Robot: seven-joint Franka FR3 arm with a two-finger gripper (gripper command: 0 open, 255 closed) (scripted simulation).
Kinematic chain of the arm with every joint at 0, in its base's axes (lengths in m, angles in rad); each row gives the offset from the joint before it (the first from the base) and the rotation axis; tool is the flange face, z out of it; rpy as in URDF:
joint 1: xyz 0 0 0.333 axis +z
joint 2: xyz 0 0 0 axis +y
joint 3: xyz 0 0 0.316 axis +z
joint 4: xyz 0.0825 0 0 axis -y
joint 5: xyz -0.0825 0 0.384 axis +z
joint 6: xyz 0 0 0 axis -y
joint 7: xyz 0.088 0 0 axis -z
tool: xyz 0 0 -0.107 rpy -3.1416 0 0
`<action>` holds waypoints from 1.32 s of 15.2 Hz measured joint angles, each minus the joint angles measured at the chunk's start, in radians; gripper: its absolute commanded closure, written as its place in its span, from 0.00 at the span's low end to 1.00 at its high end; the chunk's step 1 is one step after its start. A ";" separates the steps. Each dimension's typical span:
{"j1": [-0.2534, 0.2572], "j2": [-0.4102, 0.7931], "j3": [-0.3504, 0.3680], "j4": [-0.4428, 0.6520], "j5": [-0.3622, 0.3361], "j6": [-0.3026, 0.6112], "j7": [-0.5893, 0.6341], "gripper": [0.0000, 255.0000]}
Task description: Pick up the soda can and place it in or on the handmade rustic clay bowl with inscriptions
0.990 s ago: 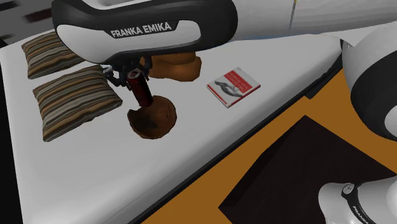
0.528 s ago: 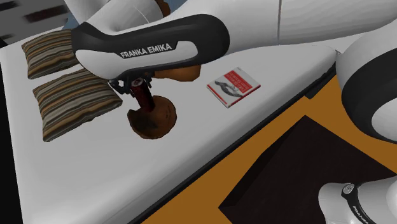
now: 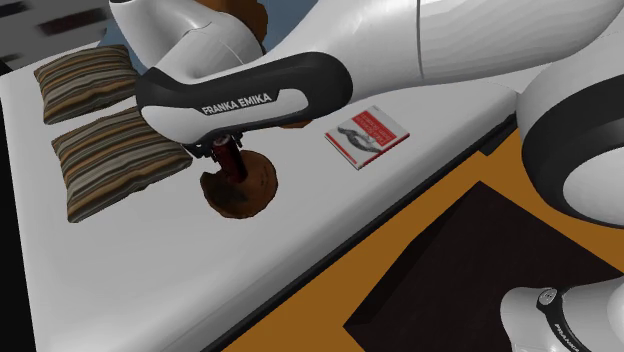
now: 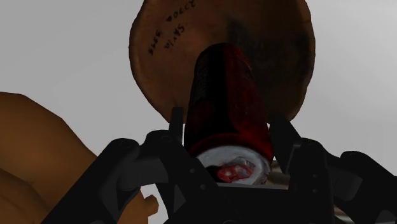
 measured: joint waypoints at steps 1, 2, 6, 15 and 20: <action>0.000 0.001 0.000 0.000 0.000 0.001 0.000 1.00; 0.000 0.001 0.000 -0.001 0.000 0.002 0.000 1.00; 0.000 0.001 0.000 -0.001 0.000 0.003 0.001 0.00; 0.004 -0.021 0.003 0.030 0.004 -0.051 -0.002 0.00; 0.005 -0.041 0.006 0.053 0.008 -0.092 -0.006 0.00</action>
